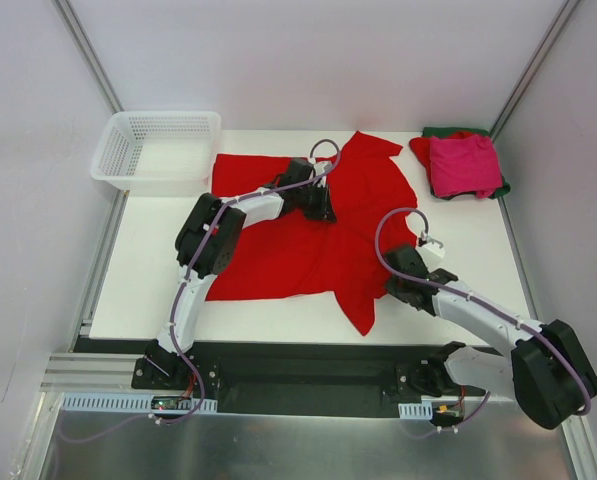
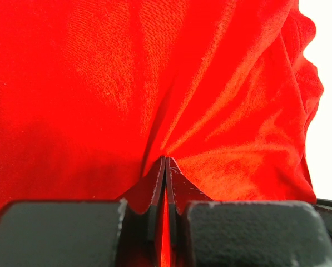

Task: Fold and stack the t-shirts
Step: Flatten out the tshirt

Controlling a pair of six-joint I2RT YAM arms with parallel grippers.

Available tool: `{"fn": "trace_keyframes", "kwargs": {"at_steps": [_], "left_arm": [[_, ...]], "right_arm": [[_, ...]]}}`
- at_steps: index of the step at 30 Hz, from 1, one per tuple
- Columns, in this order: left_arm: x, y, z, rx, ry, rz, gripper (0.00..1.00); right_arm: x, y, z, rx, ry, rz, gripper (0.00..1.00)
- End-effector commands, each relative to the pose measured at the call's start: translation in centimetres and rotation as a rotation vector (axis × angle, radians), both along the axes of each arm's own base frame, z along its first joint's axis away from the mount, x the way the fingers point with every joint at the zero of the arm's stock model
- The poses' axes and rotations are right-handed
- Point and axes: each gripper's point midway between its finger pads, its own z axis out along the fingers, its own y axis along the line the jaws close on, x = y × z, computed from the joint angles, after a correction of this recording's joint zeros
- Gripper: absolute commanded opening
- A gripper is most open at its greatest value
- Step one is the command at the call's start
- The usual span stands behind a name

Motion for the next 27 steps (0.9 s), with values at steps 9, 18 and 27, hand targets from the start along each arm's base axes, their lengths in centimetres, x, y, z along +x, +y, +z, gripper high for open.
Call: {"fn": "trace_keyframes", "kwargs": {"at_steps": [9, 18, 27], "left_arm": [[0.0, 2.1, -0.4, 0.05, 0.007, 0.031, 0.0], [0.0, 2.1, -0.5, 0.048, 0.017, 0.041, 0.0], [0.1, 2.2, -0.4, 0.048, 0.015, 0.043, 0.0]], "right_arm": [[0.8, -0.5, 1.4, -0.028, -0.043, 0.024, 0.01], [1.6, -2.3, 7.6, -0.123, -0.158, 0.066, 0.01], [3.0, 0.1, 9.2, -0.109, -0.152, 0.197, 0.01]]}}
